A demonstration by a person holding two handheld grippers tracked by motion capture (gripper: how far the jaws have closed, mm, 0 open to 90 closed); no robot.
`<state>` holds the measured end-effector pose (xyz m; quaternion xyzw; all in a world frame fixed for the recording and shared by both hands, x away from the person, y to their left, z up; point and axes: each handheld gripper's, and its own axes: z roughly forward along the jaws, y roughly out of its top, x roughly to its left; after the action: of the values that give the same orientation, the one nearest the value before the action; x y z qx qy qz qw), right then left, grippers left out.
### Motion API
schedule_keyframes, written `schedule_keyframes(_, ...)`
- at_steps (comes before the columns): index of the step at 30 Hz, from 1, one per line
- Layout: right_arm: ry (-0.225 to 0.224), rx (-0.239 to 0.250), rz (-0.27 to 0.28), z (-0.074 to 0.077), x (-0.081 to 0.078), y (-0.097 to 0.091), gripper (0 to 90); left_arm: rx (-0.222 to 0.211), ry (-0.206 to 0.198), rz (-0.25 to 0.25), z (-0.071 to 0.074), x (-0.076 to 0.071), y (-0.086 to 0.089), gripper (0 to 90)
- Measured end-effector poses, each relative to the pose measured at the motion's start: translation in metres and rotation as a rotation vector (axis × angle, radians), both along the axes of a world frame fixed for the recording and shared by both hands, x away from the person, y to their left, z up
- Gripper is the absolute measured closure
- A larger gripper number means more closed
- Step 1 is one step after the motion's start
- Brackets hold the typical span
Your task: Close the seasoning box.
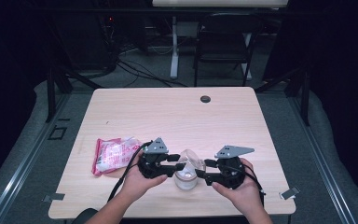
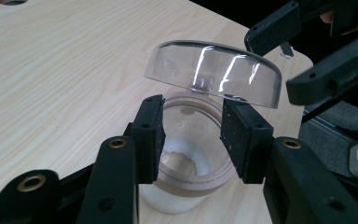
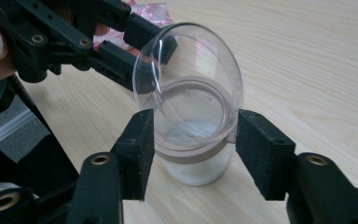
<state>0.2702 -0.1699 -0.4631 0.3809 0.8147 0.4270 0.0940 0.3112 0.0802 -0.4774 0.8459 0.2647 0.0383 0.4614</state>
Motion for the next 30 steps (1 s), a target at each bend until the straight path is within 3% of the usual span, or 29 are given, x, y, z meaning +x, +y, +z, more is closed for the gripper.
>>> schedule_keyframes(4,-0.018,-0.032,0.01,-0.003,0.0,0.005,44.2,0.0,-0.008,0.01,0.0,-0.001,0.0,56.6)
schedule_keyframes(12,-0.022,-0.037,0.025,-0.007,0.0,0.012,42.8,0.004,-0.01,0.023,-0.001,-0.001,-0.001,50.9)
schedule_keyframes(15,-0.033,-0.074,0.023,-0.009,0.001,0.014,43.0,0.003,-0.013,0.026,-0.001,-0.001,-0.001,49.8)
schedule_keyframes(22,-0.026,-0.069,0.025,-0.01,0.002,0.015,44.5,0.009,-0.007,0.035,-0.005,0.002,0.0,48.1)
schedule_keyframes(30,-0.021,-0.064,0.026,-0.01,0.002,0.014,45.0,0.049,0.001,0.033,-0.013,0.005,-0.002,48.1)
